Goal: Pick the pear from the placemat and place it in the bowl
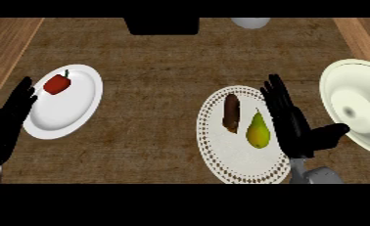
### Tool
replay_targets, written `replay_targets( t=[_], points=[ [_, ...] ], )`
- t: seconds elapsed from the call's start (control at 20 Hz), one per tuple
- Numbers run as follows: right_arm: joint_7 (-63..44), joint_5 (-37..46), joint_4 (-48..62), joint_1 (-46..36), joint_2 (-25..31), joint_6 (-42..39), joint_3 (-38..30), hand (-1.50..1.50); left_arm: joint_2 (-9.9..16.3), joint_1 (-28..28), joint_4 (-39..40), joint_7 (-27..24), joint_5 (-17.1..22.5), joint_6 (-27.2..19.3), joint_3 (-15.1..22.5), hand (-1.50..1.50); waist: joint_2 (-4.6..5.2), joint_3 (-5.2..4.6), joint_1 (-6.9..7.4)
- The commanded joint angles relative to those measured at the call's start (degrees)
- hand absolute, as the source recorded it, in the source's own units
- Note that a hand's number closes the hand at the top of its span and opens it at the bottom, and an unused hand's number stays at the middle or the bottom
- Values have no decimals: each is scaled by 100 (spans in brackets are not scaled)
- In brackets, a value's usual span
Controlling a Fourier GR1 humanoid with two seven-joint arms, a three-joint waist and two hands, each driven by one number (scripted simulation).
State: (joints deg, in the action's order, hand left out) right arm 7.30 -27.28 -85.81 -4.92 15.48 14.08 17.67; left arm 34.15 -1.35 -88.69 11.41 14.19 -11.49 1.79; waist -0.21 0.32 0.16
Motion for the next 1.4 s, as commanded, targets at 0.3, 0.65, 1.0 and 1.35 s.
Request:
replay_targets(
  t=[0.3, 0.65, 1.0, 1.35],
  points=[
    [-1343, 2140, 1069, -343, 1645, 634, 930, 150, -997, 683, -472, -470, -93, -20, 670, 0, 51, -274, -12],
    [-260, 2178, 69, 452, -949, 3988, 266, -150, -1787, 819, -309, -711, -464, -437, 1180, 0, -3, -36, -178],
    [-2745, 3732, -1044, 348, 558, 4531, 572, -150, -1936, 765, -80, -982, -520, -175, 1235, 0, 4, -52, -58],
    [-5757, 4596, -1732, -224, 1276, 3452, 371, -150, -2024, 1011, 402, -1095, -595, -168, 1066, 0, 7, -56, -69]
  ],
)
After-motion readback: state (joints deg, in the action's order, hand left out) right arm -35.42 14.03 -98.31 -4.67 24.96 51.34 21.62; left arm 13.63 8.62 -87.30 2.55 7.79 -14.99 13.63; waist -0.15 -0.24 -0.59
